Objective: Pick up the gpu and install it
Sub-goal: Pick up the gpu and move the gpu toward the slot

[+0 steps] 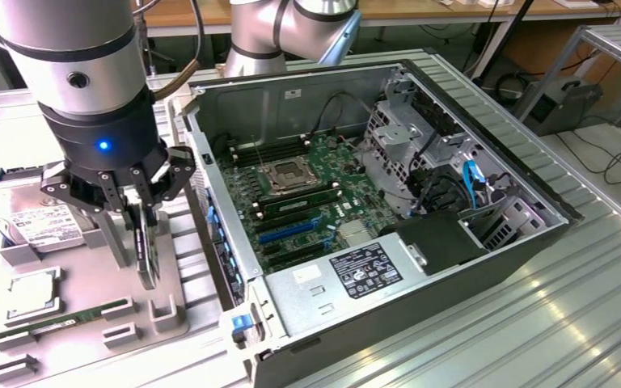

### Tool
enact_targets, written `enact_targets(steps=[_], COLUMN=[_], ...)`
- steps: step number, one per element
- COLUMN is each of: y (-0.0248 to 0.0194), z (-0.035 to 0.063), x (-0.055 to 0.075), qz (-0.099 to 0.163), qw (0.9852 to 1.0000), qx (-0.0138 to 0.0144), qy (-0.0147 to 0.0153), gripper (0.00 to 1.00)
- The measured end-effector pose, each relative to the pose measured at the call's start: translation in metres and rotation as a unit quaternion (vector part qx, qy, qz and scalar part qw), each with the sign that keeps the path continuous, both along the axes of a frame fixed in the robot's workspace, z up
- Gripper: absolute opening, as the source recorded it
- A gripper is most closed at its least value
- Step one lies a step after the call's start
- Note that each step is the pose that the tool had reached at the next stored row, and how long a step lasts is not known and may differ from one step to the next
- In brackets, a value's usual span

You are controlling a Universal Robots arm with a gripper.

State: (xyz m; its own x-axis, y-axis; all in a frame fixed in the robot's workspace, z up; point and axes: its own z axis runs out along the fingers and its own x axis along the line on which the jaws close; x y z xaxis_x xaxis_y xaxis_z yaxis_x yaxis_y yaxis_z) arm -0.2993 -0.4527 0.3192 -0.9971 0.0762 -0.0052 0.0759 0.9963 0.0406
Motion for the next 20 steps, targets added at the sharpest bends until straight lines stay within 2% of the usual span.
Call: enact_targets(steps=[20], y=[0.0000], z=[0.0058], x=[0.0000], qz=[0.000], qw=[1.0000], qx=[0.0000], qy=[0.0000], gripper=[0.26])
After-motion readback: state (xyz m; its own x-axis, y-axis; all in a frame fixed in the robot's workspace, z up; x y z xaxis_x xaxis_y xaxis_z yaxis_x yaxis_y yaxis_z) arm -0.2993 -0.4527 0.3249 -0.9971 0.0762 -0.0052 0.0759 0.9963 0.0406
